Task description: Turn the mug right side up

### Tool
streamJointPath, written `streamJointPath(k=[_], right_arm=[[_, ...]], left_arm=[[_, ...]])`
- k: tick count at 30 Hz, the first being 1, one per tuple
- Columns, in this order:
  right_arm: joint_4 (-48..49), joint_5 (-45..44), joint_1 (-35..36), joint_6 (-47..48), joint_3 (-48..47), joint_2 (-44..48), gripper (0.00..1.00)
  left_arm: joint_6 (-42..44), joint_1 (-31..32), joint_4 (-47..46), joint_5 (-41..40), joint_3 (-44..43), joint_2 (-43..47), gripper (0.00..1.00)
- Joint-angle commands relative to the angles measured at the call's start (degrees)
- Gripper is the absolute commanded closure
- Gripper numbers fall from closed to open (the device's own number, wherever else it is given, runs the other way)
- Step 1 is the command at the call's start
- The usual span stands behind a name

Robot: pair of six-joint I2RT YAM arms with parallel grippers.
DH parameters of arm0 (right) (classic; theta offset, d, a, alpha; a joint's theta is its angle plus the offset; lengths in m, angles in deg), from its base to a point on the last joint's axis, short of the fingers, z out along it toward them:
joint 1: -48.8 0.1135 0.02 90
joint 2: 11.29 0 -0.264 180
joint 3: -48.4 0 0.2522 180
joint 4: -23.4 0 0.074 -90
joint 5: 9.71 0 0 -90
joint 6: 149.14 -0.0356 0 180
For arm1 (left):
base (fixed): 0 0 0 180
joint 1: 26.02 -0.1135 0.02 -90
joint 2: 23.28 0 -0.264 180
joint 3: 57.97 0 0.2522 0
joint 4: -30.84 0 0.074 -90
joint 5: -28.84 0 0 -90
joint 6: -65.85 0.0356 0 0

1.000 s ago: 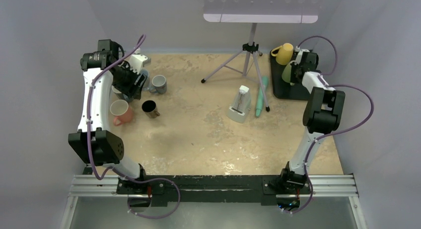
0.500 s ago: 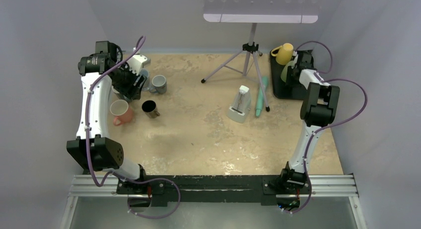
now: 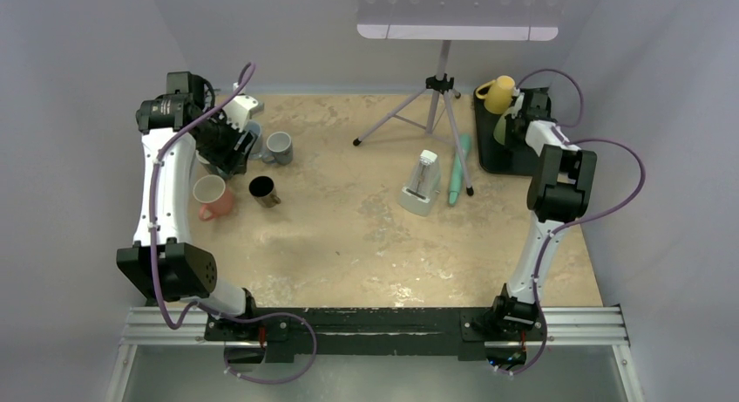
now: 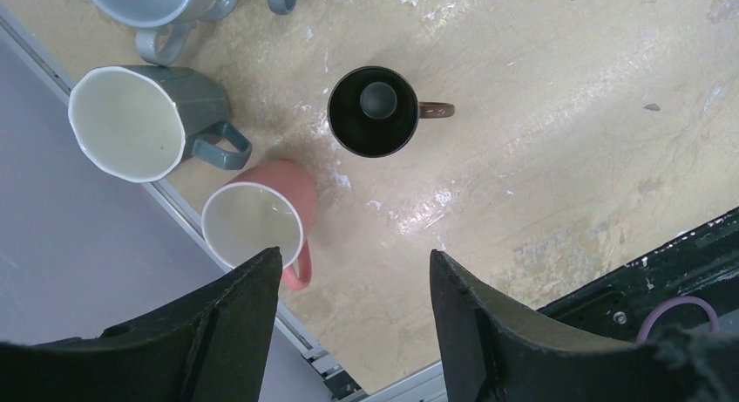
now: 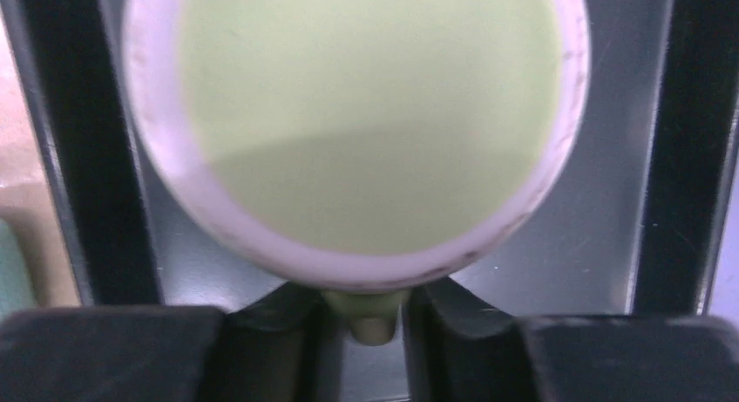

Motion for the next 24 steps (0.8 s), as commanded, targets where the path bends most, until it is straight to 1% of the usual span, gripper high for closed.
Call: streamJointPath(k=[1,3,4,6,8,12,15,17,19,21,24], right_arm=[[4.23,1.19,-0.17,1.86,-2.04,3.91,0.83],[3.58,0.8,-0.3,1.99,-2.34,3.88,0.98],[3.2,0.16,-0.41,1.88,-2.31,4.29,1.0],[4.21,-1.18,-0.93,0.87,-0.27,7.01,1.0],[6.15,-1.55,-1.92,-1.63,3.82,11.41,1.0],[8.31,-0.93,-2.48,-5.25,10.8,23.08,1.0],[8.09,1.28,-2.24,-8.65,15.18,31.4,1.0],[6.97,2.65,-1.99,-10.51,17.2,35.96,1.0],[5.45,4.68,-0.5,-11.45,18.69,40.02,1.0],[3.2,4.91,2.55,-11.78,20.02,44.82,1.0],[1.06,8.75,6.47,-13.85,24.04,52.17,1.0]], left_arm=[[1.22,0.21,-0.86,0.91,0.1,2.56,0.33],[0.93,0.22,-0.77,1.11,0.24,2.64,0.33],[0.69,0.22,-0.74,1.5,0.19,2.73,0.33],[-0.2,0.22,-0.84,2.83,0.07,2.98,0.32],[-1.94,0.24,-0.55,5.28,-0.85,3.01,0.29],[-6.96,0.65,0.26,13.5,-3.7,2.45,0.25],[-13.25,2.68,-1.18,18.8,-4.64,2.22,0.25],[-15.79,5.53,-1.14,22.53,-5.29,1.43,0.24],[-18.3,8.95,-1.28,27.2,-6.05,0.55,0.23],[-21.87,11.18,-2.81,33.8,-6.88,-0.35,0.22],[-29.93,13.5,-10.06,43.46,-6.54,-0.74,0.19]])
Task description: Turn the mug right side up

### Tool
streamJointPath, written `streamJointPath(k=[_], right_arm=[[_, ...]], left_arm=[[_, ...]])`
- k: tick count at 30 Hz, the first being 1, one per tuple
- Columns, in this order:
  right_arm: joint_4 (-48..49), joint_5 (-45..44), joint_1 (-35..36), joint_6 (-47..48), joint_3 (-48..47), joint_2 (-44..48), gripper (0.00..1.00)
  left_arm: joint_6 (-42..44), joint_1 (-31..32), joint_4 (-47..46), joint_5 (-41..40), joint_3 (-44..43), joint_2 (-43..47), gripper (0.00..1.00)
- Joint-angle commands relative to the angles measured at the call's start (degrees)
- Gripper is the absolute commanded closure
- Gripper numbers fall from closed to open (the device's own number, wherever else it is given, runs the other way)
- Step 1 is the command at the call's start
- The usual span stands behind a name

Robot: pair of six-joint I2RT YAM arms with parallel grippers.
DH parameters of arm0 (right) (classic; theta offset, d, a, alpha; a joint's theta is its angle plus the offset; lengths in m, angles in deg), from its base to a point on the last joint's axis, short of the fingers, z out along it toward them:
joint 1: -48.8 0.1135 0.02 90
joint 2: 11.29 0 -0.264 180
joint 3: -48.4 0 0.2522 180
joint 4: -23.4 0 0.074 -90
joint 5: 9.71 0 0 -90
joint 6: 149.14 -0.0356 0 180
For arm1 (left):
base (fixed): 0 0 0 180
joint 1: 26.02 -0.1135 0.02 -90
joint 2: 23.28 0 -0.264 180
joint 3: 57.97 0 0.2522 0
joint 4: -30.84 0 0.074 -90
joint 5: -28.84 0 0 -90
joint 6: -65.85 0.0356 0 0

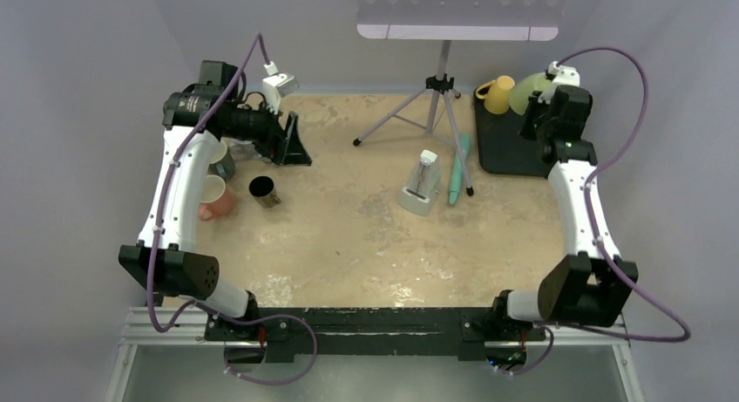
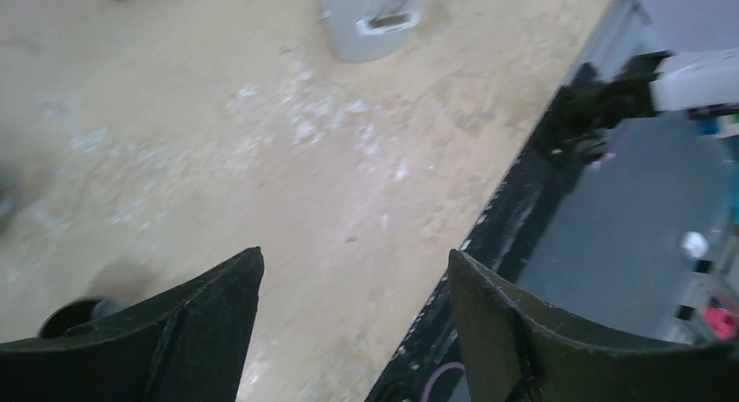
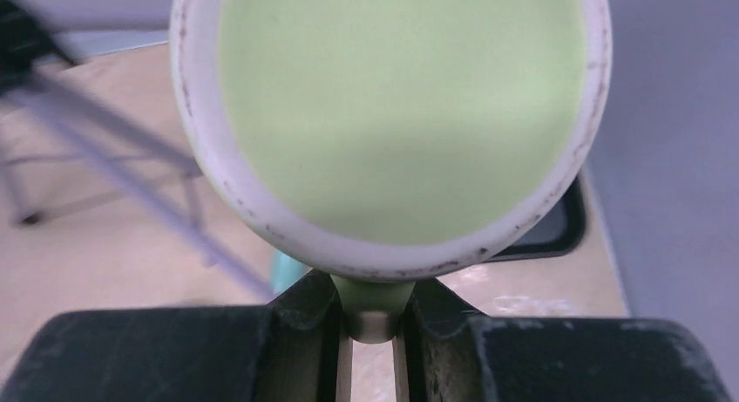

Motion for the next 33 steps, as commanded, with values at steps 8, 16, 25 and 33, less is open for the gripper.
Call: streamJointPath(k=[8,16,25,33], right_arm=[[6.78,26.76,16.48,-15.87,15.52,27.56,1.0],[28.78,30.47,27.75,-35.0,22.66,34.38,1.0],[37.78,26.04,38.29,-38.22,20.47,28.09,1.0],[42.82,27.18,43.92,-38.56,16.49,19.84,1.0]], left_arm=[[-25.97,11.72,-19.37,21.89,0.08,-3.04,0.03],[-56.14,15.04,-54.66,28.12,8.85,-1.59,0.14],[-73.95,17.12,-76.93,29.59,11.32,-2.08,0.15],[-78.13,17.85,-82.43,29.76,14.39,-1.91,0.3]])
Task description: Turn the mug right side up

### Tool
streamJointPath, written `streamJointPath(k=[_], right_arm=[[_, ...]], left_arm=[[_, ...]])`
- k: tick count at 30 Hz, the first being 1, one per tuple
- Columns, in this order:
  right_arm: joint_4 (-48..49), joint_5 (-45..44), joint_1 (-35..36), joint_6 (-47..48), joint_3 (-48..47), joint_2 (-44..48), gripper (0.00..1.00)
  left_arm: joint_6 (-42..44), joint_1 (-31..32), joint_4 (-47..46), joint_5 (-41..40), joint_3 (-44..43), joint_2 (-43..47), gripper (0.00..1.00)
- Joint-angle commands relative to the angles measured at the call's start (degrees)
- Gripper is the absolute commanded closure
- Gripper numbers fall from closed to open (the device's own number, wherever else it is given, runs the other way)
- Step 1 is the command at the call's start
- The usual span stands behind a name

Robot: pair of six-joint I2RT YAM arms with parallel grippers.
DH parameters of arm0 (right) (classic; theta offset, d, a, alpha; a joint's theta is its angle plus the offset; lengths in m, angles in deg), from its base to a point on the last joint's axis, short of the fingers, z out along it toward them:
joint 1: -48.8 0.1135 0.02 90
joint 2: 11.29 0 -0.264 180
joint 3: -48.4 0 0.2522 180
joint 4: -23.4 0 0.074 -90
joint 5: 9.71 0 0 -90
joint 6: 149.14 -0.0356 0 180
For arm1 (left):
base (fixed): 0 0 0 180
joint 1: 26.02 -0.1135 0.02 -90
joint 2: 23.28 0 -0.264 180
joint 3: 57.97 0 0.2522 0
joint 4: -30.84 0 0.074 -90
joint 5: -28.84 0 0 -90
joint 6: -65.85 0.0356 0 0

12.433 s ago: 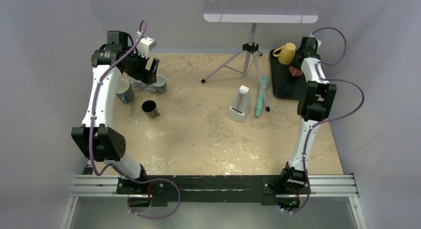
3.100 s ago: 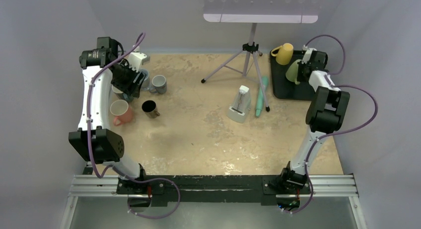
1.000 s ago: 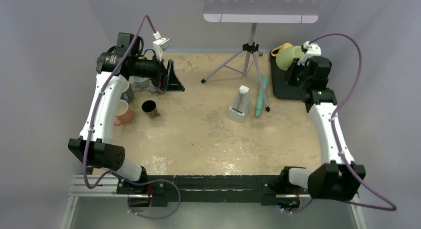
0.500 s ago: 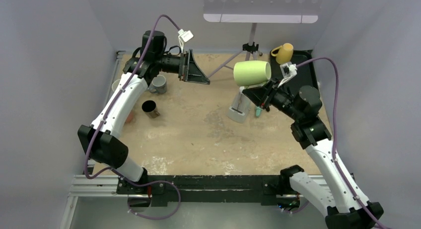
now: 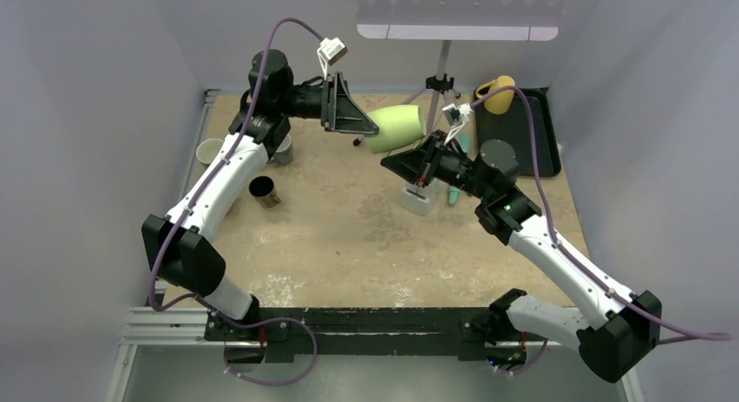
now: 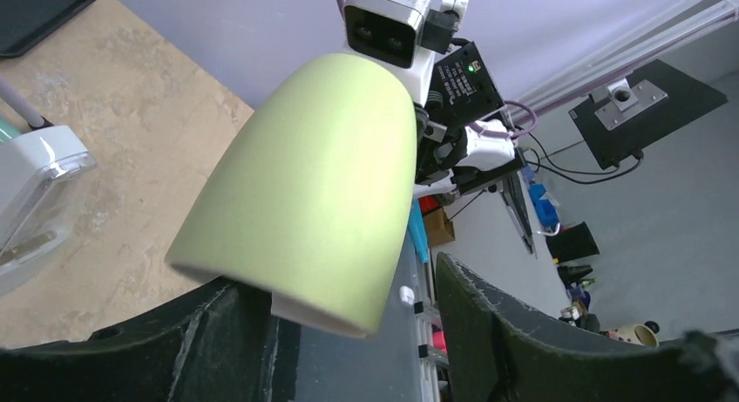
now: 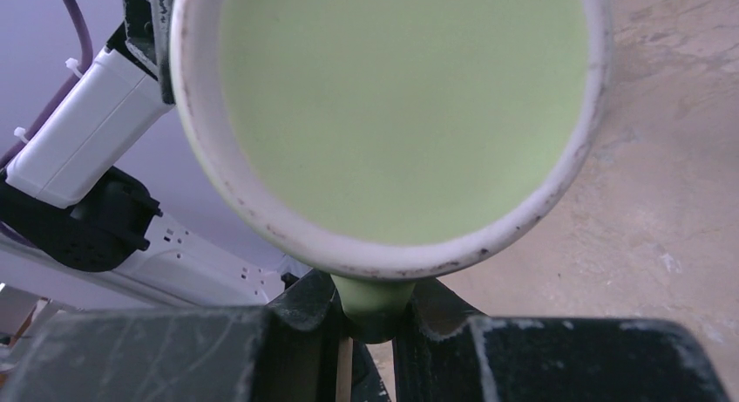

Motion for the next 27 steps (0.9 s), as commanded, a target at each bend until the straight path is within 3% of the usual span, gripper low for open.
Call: streamJointPath(k=[1,3,5,7,9,10,13,14,15,16,20,23,27], right_arm=[[10.82,-0.56,2.75,-0.49,-6.73,-3.02,1.0],[11.38,0.07,3.13,-0.82,-7.01,-4.93,1.0],[11.97,0.71,3.23,-1.08,-6.72,-6.12,1.0],[9.96,-0.21,3.29,0.06,-6.97,-6.62,1.0],[5.91,-1.0,3.25,2.99,-8.35,-7.23,1.0],[3.65,-0.99,3.25,4.12,-9.18,-7.67,0.94],[-6.1,-2.82,3.21,9.14,-12.88,-9.45,0.5],[-10.7,-4.41,3.14,10.86,-14.51,-9.72,0.31],[-13.66,-6.6,3.13,13.0,-15.62,-9.77,0.17],[-17.19,-8.68,3.17,14.46,-16.53,-9.65,0.1],[-26.91,-17.69,3.1,20.72,-19.94,-8.75,0.07],[-33.56,-26.05,2.49,23.51,-22.97,-9.02,0.06],[-40.28,-39.07,-0.36,24.32,-25.05,-10.16,0.08]], left_arm=[[-3.98,0.51,-6.35,1.46,-0.22,1.14,0.35],[-3.98,0.52,-6.38,2.01,-1.51,1.06,0.52],[-2.33,0.24,-4.83,2.41,-2.9,1.03,0.76],[4.86,-0.54,7.42,1.61,-4.95,1.08,1.0],[16.29,-1.71,21.4,-0.68,-7.88,0.99,1.0],[22.92,-2.32,28.43,-2.34,-10.32,0.67,1.0],[45.05,-2.92,53.54,-14.25,-18.81,-1.26,1.0],[52.14,-2.89,59.66,-19.92,-20.87,-1.78,1.0],[58.55,-2.87,63.83,-25.2,-21.98,-2.1,1.0],[63.98,-2.78,67.01,-30.87,-22.26,-2.36,1.0],[77.77,-2.46,74.89,-52.62,-18.7,-4.9,1.0],[83.2,-1.15,76.46,-60.04,-12.04,-7.57,1.0],[84.11,0.41,74.06,-66.57,-6.69,-11.07,1.0]])
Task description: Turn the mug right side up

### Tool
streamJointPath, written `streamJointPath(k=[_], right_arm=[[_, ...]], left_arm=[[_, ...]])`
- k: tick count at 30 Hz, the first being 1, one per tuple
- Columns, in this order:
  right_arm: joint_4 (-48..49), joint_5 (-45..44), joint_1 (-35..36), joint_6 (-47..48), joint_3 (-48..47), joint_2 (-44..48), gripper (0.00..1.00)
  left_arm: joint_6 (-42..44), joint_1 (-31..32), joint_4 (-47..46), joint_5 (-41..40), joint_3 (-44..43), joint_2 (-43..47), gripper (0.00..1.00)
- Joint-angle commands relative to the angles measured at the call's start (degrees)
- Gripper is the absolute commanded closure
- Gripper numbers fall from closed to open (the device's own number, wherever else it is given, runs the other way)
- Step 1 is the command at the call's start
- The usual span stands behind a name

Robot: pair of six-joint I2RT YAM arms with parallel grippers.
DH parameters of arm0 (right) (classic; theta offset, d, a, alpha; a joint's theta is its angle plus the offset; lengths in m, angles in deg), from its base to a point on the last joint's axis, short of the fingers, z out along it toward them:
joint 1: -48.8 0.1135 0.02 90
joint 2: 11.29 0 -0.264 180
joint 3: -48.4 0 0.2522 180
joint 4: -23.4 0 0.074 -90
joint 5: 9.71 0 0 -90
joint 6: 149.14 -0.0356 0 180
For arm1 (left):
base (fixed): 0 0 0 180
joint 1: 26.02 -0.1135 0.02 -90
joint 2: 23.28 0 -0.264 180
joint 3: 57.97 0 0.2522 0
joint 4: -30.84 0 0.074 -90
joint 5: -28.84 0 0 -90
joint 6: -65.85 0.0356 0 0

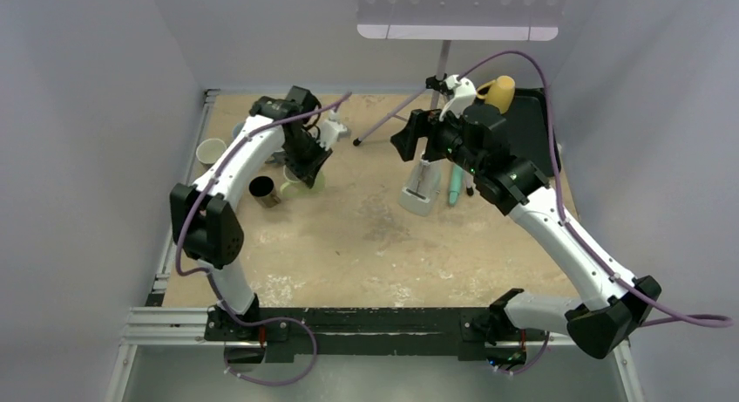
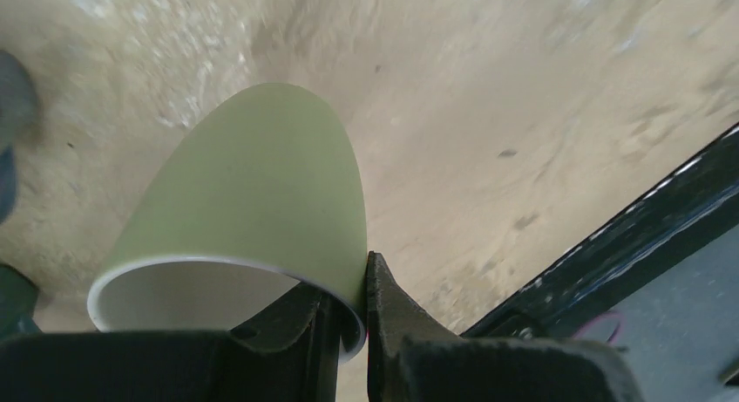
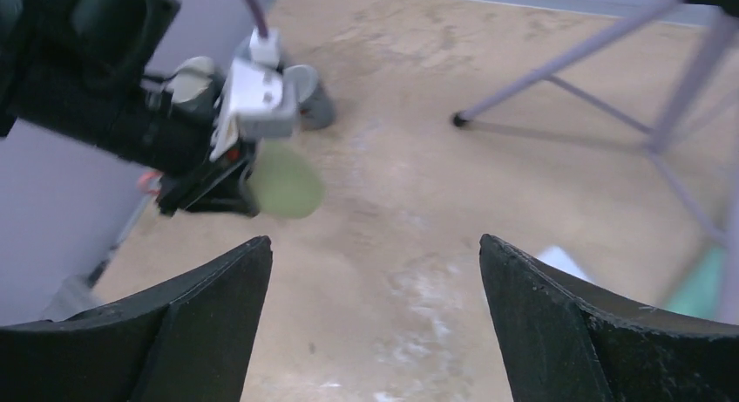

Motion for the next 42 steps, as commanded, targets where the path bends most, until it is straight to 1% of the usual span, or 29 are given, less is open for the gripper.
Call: streamJointPath(k=[1,4,9,12,14,16,18,21,23,25,27,30,32,34,36,39,42], right_arm=[[-10.25,-18.28,-4.16,4.09,-2.62,0.17,0.09],[-9.77,-19.03,-10.41,3.3,0.89,1.89,0.14],[-5.0,-18.81,-17.98,2.86,6.76,3.43,0.17],[-2.0,-15.89,-23.98,3.77,8.61,0.9,0.17],[-0.54,-15.56,-27.03,4.71,8.05,-2.34,0.17],[1.29,-15.73,-29.91,5.79,6.45,-6.16,0.16],[3.03,-15.38,-32.9,5.93,3.26,-10.81,0.16],[4.95,-13.56,-37.71,3.9,-3.62,-19.99,0.14],[5.69,-12.07,-39.88,1.84,-9.27,-25.93,0.14],[5.06,-12.53,-40.95,0.61,-16.13,-32.37,0.13],[3.28,-14.33,-41.18,0.18,-23.91,-39.29,0.11],[-0.87,-17.18,-41.31,-0.65,-37.17,-49.49,0.1],[-3.29,-18.72,-41.32,-0.89,-47.34,-56.13,0.1],[-4.3,-19.93,-41.28,-1.24,-54.43,-61.26,0.1],[-2.62,-20.61,-41.32,-1.38,-58.29,-64.65,0.1],[5.81,-19.65,-41.25,-1.38,-58.48,-67.03,0.1],[9.11,-19.2,-41.52,-3.74,-60.25,-70.02,0.1]], left_arm=[[8.56,1.81,0.35,-13.39,4.77,-2.03,1.0],[9.32,1.81,-2.78,-14.78,6.91,-3.27,1.0],[10.89,1.81,-8.29,-13.85,10.22,-4.36,1.0],[12.47,1.75,-9.28,-14.62,11.41,-6.08,1.0],[13.9,1.72,-9.79,-14.06,12.8,-6.55,1.0],[15.12,1.72,-11.34,-13.52,14.87,-5.8,0.92],[16.08,1.68,-12.81,-12.87,16.36,-5.24,0.89],[16.46,1.46,-14.39,-11.99,17.14,-5.38,0.9],[16.27,1.41,-15.48,-11.92,17.17,-5.75,0.92],[16.12,1.44,-15.74,-11.72,16.83,-6.03,0.91],[16.11,1.41,-14.67,-11.3,15.9,-6.46,0.85],[15.71,0.85,-11.49,-9.45,13.43,-6.32,0.6],[15.02,0.11,-9.08,-7.58,11.01,-5.8,0.51],[14.37,-0.67,-6.36,-5.81,8.06,-5.39,0.46],[13.46,-1.33,-3.63,-4.1,5.35,-5.08,0.42],[12.27,-2.16,-1.05,-1.87,2.86,-4.53,0.4],[11.61,-2.76,0.41,-1.12,1.6,-4.44,0.38]])
